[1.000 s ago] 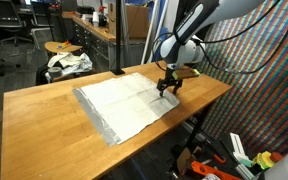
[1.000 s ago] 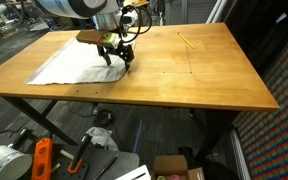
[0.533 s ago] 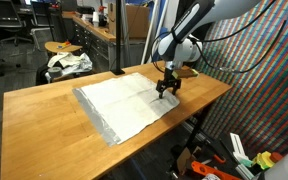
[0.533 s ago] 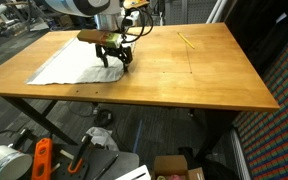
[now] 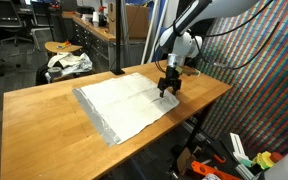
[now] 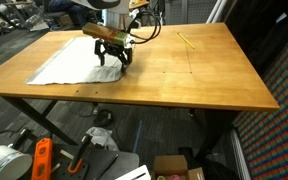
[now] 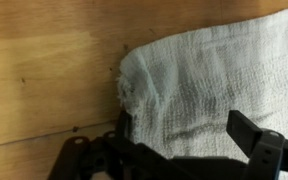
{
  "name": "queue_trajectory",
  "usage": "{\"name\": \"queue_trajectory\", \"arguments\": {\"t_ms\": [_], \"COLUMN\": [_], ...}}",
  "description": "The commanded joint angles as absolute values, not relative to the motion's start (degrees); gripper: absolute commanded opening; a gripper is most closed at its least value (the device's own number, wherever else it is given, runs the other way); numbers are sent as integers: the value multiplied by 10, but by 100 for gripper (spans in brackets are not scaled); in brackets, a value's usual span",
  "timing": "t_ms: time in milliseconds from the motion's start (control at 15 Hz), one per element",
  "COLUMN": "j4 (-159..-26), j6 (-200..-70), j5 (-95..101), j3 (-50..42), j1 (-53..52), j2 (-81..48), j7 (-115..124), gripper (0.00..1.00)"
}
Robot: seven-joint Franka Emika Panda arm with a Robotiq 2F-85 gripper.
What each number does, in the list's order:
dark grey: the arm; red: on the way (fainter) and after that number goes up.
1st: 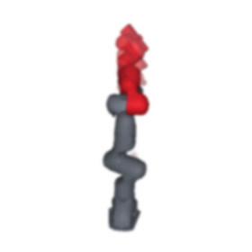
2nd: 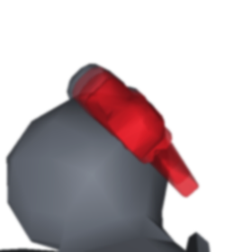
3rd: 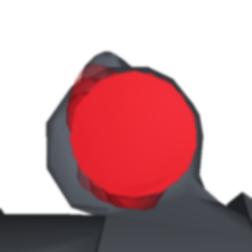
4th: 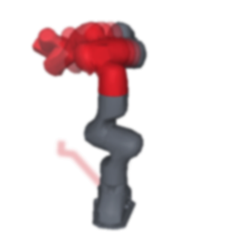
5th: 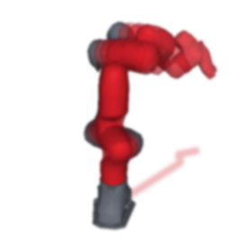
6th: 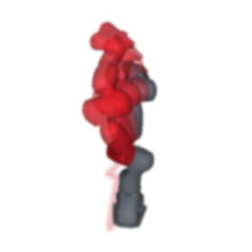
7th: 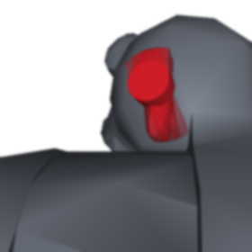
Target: Fold the towel on the table
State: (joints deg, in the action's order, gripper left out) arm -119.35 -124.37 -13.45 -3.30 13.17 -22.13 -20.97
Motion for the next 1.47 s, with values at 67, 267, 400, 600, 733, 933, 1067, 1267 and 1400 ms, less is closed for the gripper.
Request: {"name": "queue_trajectory", "arguments": {"t_ms": [67,267,400,600,733,933,1067,1267,1400], "j4": [-1148,-1137,-1138,-1137,-1138,-1139,-1139,-1142,-1146], "j6": [-1186,-1158,-1151,-1139,-1136,-1133,-1132,-1133,-1134], "j5": [-162,-180,-194,-212,-220,-228,-232,-234,-233], "j3": [-24,-21,-21,-20,-21,-22,-22,-23,-25], "j1": [153,163,168,174,176,179,180,181,179], "j2": [-254,-264,-266,-268,-269,-267,-267,-262,-253], "j7": [-246,-262,-270,-280,-285,-292,-294,-300,-300], "gripper": [100,100,100,100,75,49,35,13,12]}}
